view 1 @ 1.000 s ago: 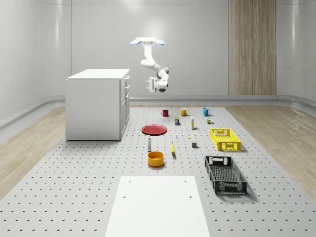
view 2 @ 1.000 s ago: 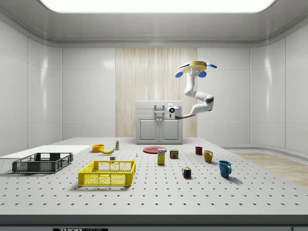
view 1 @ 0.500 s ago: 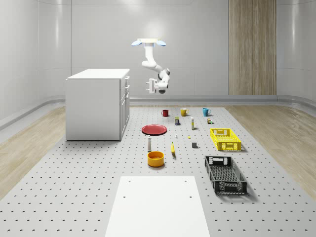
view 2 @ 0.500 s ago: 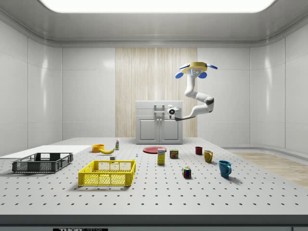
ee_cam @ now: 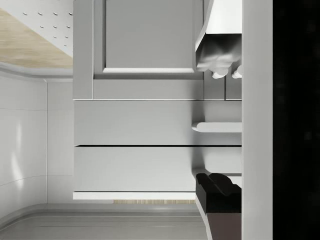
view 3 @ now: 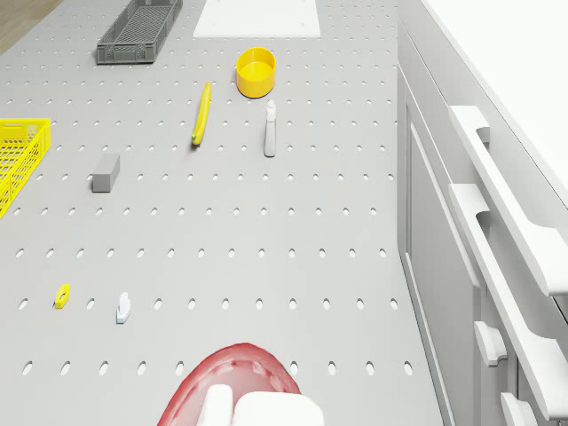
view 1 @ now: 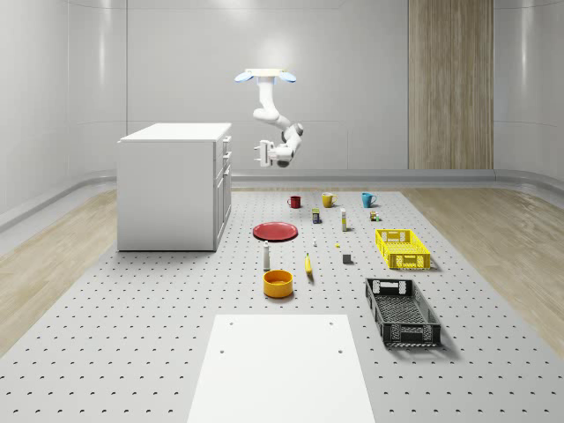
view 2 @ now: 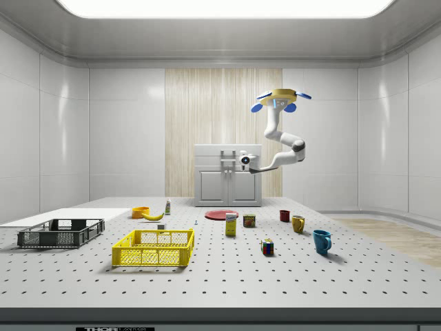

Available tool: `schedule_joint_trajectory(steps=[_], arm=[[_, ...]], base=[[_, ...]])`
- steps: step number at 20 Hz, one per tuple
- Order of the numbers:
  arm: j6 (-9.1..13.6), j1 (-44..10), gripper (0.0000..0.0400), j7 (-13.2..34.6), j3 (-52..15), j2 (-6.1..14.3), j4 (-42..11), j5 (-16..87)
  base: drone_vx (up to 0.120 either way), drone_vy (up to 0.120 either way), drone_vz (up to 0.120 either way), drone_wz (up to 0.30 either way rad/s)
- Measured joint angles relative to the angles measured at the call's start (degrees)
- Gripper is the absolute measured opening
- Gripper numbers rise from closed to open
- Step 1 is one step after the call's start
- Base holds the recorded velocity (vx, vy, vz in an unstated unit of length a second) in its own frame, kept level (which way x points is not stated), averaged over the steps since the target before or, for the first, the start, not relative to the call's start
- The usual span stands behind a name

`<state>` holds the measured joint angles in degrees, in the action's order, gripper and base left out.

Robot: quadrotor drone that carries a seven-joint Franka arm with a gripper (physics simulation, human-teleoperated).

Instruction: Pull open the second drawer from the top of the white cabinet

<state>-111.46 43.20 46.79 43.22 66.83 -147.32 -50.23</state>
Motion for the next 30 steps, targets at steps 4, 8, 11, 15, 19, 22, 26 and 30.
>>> schedule_joint_trajectory(steps=[4,8,11,15,19,22,26,30], arm=[[-2.25,1.88,0.0300,-1.32,-0.96,-1.76,0.10,-1.93],[-3.41,4.47,0.0300,-2.89,-0.17,-4.51,1.85,-2.97],[-3.80,6.60,0.0300,-4.04,1.06,-6.78,3.71,-3.42],[-3.95,9.65,0.0300,-5.43,3.22,-9.83,6.61,-3.78],[-4.78,12.81,0.0300,-6.77,4.72,-12.60,8.93,-4.75],[-6.03,14.73,0.0300,-7.67,4.86,-14.14,9.74,-5.98],[-8.04,16.83,0.0300,-8.82,4.29,-15.83,10.17,-8.00],[-10.17,18.68,0.0300,-10.01,3.29,-17.45,10.34,-10.34]], base=[[0.000,0.000,0.000,0.000],[0.000,0.000,0.000,0.000],[0.000,0.000,0.000,0.000],[0.000,0.000,0.000,0.000],[0.000,0.000,0.000,0.000],[0.000,0.000,0.000,0.000],[0.000,0.000,0.000,0.000],[0.000,0.000,0.000,0.000]])
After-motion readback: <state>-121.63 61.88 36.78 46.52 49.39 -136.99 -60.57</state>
